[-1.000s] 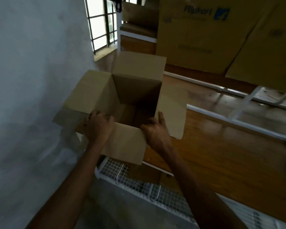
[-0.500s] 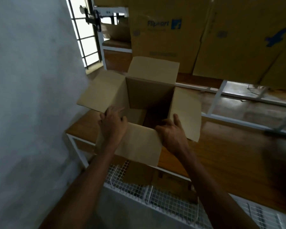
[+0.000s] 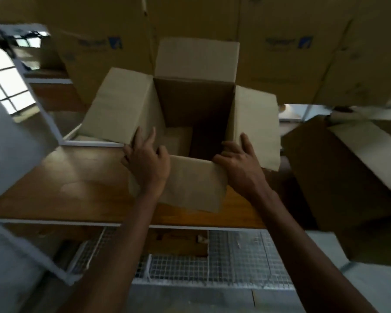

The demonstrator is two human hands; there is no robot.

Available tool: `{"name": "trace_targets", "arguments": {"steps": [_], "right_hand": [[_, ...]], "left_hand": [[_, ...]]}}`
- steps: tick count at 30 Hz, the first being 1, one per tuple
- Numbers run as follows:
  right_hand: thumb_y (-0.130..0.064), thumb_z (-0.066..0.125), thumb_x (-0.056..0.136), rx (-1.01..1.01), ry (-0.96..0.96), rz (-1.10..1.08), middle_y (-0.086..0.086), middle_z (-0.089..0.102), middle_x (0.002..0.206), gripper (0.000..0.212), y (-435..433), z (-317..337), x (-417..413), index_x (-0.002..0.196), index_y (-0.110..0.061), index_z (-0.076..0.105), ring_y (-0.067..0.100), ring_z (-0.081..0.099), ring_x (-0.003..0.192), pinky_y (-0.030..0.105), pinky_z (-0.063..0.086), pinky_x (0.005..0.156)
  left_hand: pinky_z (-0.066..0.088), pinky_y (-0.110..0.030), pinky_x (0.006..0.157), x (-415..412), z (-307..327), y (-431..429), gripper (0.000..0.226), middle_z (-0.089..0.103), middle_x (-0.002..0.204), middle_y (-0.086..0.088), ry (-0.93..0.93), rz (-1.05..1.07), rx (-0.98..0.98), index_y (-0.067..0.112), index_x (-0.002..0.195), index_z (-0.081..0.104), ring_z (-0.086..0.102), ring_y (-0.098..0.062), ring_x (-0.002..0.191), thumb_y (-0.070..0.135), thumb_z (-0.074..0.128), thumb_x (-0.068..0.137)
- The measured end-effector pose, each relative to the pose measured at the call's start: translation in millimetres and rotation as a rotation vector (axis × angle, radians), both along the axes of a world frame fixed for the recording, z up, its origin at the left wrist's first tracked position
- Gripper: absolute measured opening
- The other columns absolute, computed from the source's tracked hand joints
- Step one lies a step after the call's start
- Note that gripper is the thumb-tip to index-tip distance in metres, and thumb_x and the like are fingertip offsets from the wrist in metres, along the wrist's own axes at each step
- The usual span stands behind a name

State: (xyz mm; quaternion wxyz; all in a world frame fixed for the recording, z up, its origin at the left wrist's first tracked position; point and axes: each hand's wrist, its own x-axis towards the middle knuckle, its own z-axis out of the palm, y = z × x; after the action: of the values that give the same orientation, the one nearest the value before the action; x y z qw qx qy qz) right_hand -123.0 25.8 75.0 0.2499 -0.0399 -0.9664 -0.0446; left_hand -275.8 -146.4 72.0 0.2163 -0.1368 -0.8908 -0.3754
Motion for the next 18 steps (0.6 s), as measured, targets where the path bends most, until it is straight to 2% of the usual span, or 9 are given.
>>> {"name": "trace_targets", "arguments": {"steps": [4,8,15,18], "right_hand": [[-0.028,0.071,0.078,0.022,0.017,-0.095,0.011,0.071,0.123,0.042,51.1,17.5,46.8,0.119,-0.021,0.068,0.036,0.042,0.144,0.068,0.008,0.121],[-0.025,0.081,0.073,0.066,0.013,-0.179,0.015,0.070,0.122,0.048,90.5,37.5,83.4,0.118,-0.018,0.068,0.037,0.043,0.143,0.070,0.012,0.120],[-0.020,0.060,0.084,0.169,0.104,-0.333,0.019,0.071,0.118,0.033,164.1,67.0,131.3,0.114,-0.011,0.070,0.039,0.047,0.140,0.071,0.016,0.118],[-0.017,0.062,0.086,0.210,0.153,-0.394,0.018,0.071,0.116,0.030,191.8,78.4,156.3,0.114,-0.011,0.070,0.039,0.047,0.139,0.072,0.017,0.117]], "left_hand": [[0.032,-0.046,0.105,29.0,19.1,64.6,0.061,0.037,0.165,0.003,0.038,-0.123,0.054,0.035,0.148,0.054,0.039,-0.031,0.138,0.026,0.053,0.088],[0.029,-0.044,0.107,52.6,31.8,120.0,0.061,0.037,0.165,0.002,0.047,-0.207,0.093,0.036,0.148,0.054,0.037,-0.031,0.141,0.029,0.051,0.087],[0.025,-0.038,0.107,81.1,61.6,218.6,0.060,0.033,0.167,0.004,0.100,-0.369,0.178,0.038,0.150,0.050,0.035,-0.028,0.143,0.032,0.051,0.090],[0.023,-0.034,0.104,100.1,78.5,256.0,0.061,0.030,0.169,0.003,0.133,-0.453,0.215,0.037,0.151,0.049,0.033,-0.027,0.145,0.033,0.049,0.091]]}}
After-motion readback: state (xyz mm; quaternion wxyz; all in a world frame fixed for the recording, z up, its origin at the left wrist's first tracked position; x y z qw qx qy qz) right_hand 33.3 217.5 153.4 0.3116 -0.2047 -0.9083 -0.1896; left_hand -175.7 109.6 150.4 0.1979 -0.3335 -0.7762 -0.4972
